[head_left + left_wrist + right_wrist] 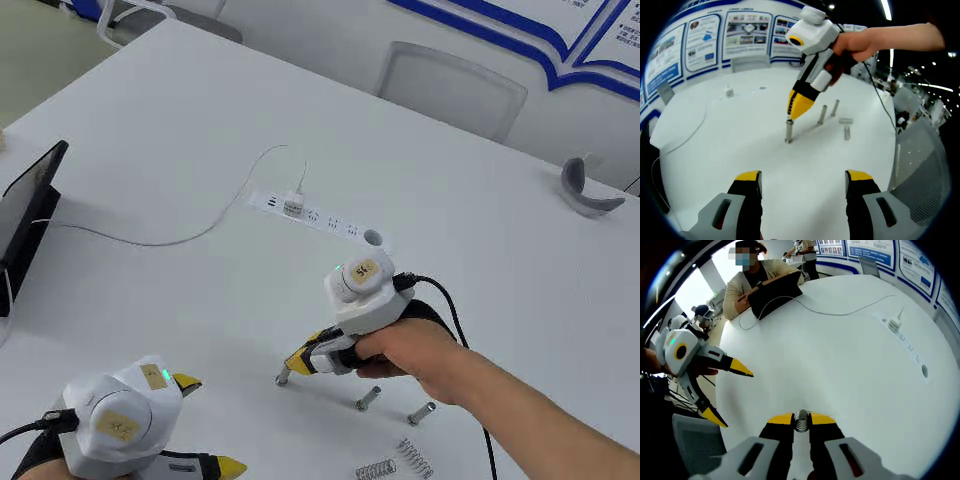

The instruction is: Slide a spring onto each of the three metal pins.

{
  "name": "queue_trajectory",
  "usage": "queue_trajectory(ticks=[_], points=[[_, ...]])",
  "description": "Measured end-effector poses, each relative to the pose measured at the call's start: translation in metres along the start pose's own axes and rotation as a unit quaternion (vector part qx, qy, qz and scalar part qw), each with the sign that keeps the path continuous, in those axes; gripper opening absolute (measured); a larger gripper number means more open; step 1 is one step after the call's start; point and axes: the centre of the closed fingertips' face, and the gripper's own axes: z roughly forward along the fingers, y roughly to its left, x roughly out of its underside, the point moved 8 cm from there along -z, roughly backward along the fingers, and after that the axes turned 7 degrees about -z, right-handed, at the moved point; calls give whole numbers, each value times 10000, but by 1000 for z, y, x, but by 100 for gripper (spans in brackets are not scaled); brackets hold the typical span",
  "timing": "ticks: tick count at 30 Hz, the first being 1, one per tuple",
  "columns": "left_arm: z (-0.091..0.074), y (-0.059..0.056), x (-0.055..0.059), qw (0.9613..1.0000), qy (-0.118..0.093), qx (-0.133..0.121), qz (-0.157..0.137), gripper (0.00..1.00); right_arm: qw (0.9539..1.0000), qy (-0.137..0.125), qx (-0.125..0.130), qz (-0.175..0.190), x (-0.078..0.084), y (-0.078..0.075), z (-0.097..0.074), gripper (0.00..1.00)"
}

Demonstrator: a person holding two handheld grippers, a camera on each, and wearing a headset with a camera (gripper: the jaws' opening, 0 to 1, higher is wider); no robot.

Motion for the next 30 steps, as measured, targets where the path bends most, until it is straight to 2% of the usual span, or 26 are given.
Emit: queue_trajectory(ticks=[6, 13, 30], points=[[0, 0, 1, 10000, 17, 13, -7, 69, 9999, -42, 1, -97, -5, 2, 2, 13], [0, 0, 3, 10000, 27, 13, -25, 68, 9988, 115, 52, -465, -7, 6, 5, 13], [-1, 0, 4, 10000, 27, 3, -43, 68, 9965, 278, 110, -779, -5, 9, 17, 13]])
